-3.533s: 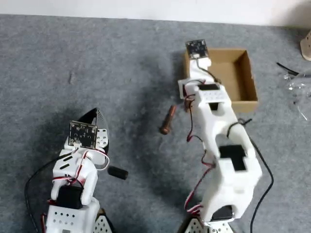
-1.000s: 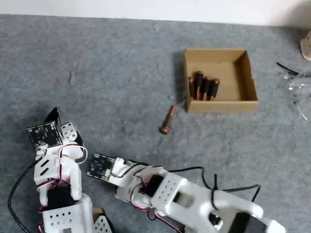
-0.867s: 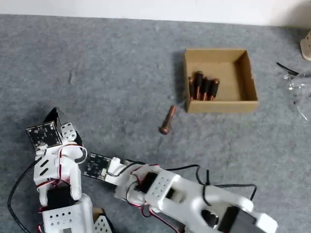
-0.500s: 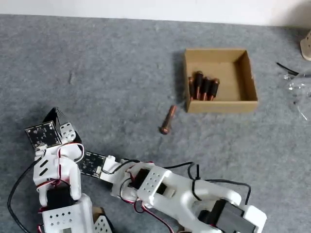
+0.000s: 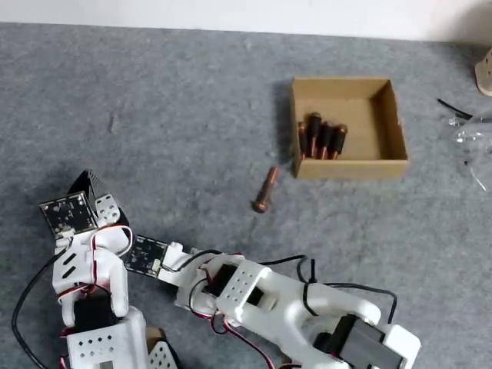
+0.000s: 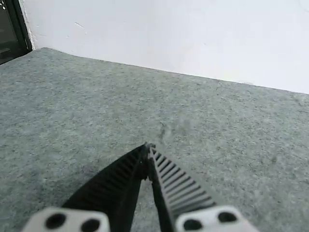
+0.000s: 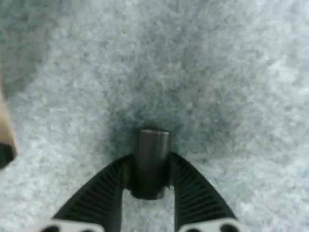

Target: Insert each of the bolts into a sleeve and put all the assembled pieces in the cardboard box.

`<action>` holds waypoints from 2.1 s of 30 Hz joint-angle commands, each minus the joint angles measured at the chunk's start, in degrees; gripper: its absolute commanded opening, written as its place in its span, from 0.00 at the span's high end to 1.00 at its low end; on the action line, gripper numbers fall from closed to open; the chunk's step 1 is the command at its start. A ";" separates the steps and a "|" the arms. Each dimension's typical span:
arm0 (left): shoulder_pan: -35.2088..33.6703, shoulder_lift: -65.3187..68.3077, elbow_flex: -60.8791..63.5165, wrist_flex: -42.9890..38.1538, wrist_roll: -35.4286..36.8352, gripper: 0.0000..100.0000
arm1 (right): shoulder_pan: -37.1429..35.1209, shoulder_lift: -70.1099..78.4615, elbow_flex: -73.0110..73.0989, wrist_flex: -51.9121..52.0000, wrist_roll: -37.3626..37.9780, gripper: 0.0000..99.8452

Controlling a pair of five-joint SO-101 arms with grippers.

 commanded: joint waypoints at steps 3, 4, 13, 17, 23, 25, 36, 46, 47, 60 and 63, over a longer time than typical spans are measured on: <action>-0.22 -1.01 -0.92 -1.23 0.26 0.99 | 4.53 0.04 -1.54 -0.75 0.88 1.00; -0.22 -1.01 -0.92 -1.23 0.26 0.99 | 5.49 -0.04 -1.54 0.40 0.88 1.00; -0.22 -1.01 -0.92 -1.23 0.26 0.99 | 14.02 -20.88 2.15 4.62 0.88 1.00; -0.04 -1.01 -0.75 -1.23 0.26 0.99 | 19.12 -33.89 8.57 4.97 0.88 1.00; 4.00 -0.92 -0.31 -1.23 0.00 0.99 | 25.98 -51.21 15.69 9.19 0.53 1.00; 5.23 -0.84 -0.31 -1.23 -0.09 0.99 | 29.32 -56.40 19.38 10.51 0.53 1.00; 13.32 -0.66 -0.22 -0.97 -0.09 0.99 | 47.96 -89.19 39.69 12.35 0.53 1.00; 27.82 2.07 -6.55 3.87 -3.60 0.99 | 49.80 -96.31 43.56 13.93 0.44 1.00; 29.41 4.09 -8.57 4.31 -3.78 0.99 | 50.07 -96.66 43.56 13.85 0.44 1.00; 45.41 72.31 -49.54 4.48 -6.77 0.99 | 58.86 -97.54 45.93 7.43 -3.16 1.00; 47.52 83.47 -57.36 4.48 -6.68 0.99 | 61.41 -97.54 45.93 6.37 -4.75 1.00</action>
